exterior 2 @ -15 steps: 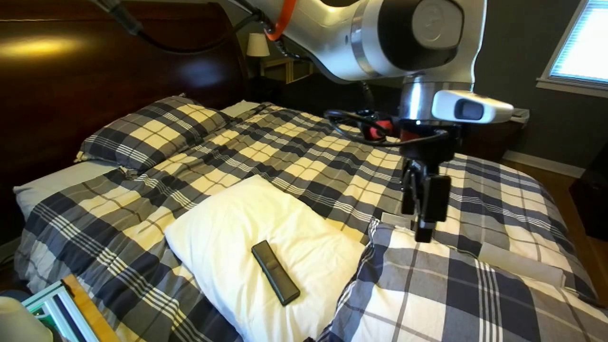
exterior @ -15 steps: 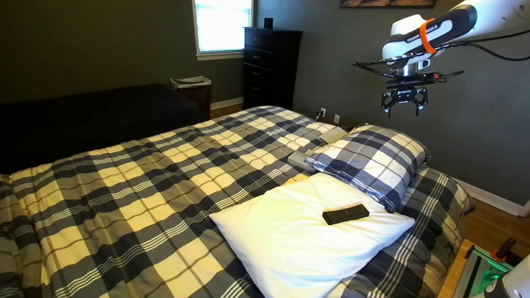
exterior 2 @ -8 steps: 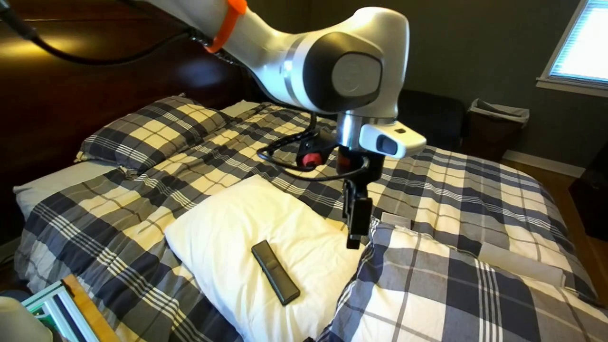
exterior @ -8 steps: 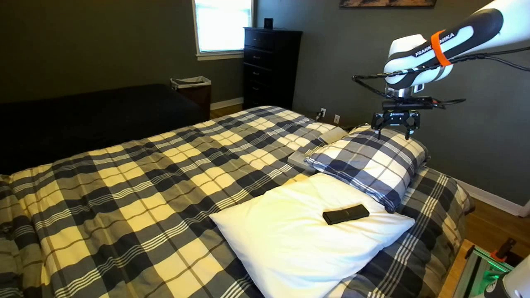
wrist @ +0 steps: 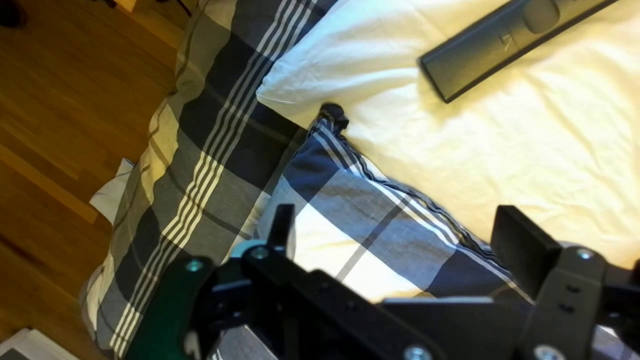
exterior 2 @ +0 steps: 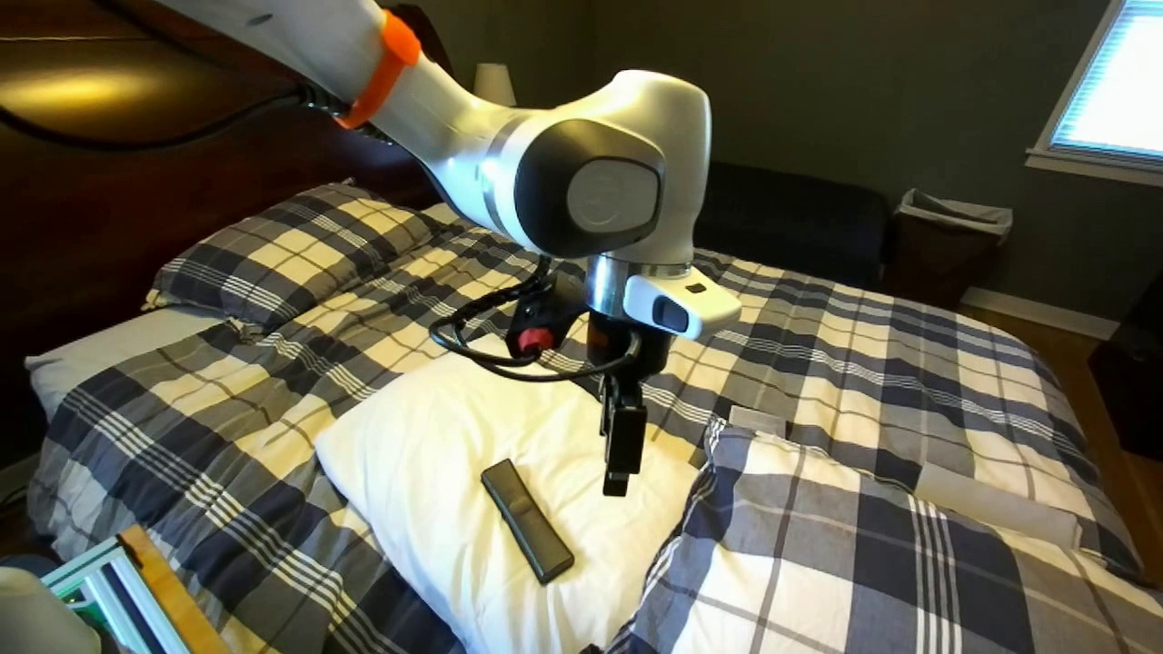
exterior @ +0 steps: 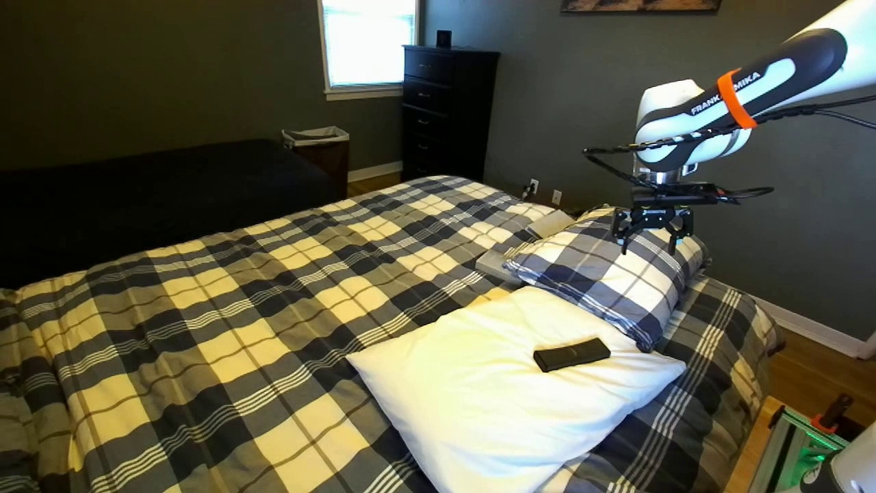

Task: Remove the checked pillow from on top of the white pillow, pick up the black remote, put it on the bed and then put the checked pillow back on top of the white pillow

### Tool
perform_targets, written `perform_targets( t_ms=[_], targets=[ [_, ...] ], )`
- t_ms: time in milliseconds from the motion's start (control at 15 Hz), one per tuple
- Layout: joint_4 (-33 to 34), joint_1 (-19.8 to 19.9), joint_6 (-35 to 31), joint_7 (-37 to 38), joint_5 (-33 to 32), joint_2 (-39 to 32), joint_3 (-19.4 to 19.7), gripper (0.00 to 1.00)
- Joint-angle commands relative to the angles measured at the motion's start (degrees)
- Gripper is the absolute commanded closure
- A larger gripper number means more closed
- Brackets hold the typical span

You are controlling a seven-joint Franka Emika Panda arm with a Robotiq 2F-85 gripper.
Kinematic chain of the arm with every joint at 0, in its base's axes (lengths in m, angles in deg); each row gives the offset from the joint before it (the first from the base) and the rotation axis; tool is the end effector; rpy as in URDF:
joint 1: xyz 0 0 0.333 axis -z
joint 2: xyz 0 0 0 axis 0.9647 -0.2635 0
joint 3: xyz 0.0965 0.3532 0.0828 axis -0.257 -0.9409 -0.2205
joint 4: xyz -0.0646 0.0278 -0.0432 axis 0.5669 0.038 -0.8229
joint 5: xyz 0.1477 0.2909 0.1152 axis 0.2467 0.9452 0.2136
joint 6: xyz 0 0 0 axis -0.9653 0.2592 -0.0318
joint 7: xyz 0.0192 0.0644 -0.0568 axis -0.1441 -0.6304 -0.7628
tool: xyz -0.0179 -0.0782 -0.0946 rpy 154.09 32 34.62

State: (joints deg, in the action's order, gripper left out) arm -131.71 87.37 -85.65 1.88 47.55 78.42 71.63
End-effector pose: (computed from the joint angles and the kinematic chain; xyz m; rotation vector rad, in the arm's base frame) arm 0.3982 -0.2139 0.4154 2.6490 -1.3391 -0.1986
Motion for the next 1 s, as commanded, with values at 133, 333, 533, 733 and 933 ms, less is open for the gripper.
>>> perform_targets(
  t_ms=[133,333,533,733,933],
  targets=[
    [-1.16,0.35,-0.97,-0.23,2.6,-1.55,-0.41,0.0],
    [-5.13,-0.26,-3.21,0.61,5.26,-1.29,-1.04,0.0],
    [-10.05,-0.49,-8.08,3.05,6.33,-1.11,-1.44,0.0],
    [-16.28,-0.64,-15.28,4.34,5.56,0.54,-1.8,0.0],
    [-21.18,-0.74,-25.24,2.61,9.91,-0.03,-2.07,0.0]
  ],
)
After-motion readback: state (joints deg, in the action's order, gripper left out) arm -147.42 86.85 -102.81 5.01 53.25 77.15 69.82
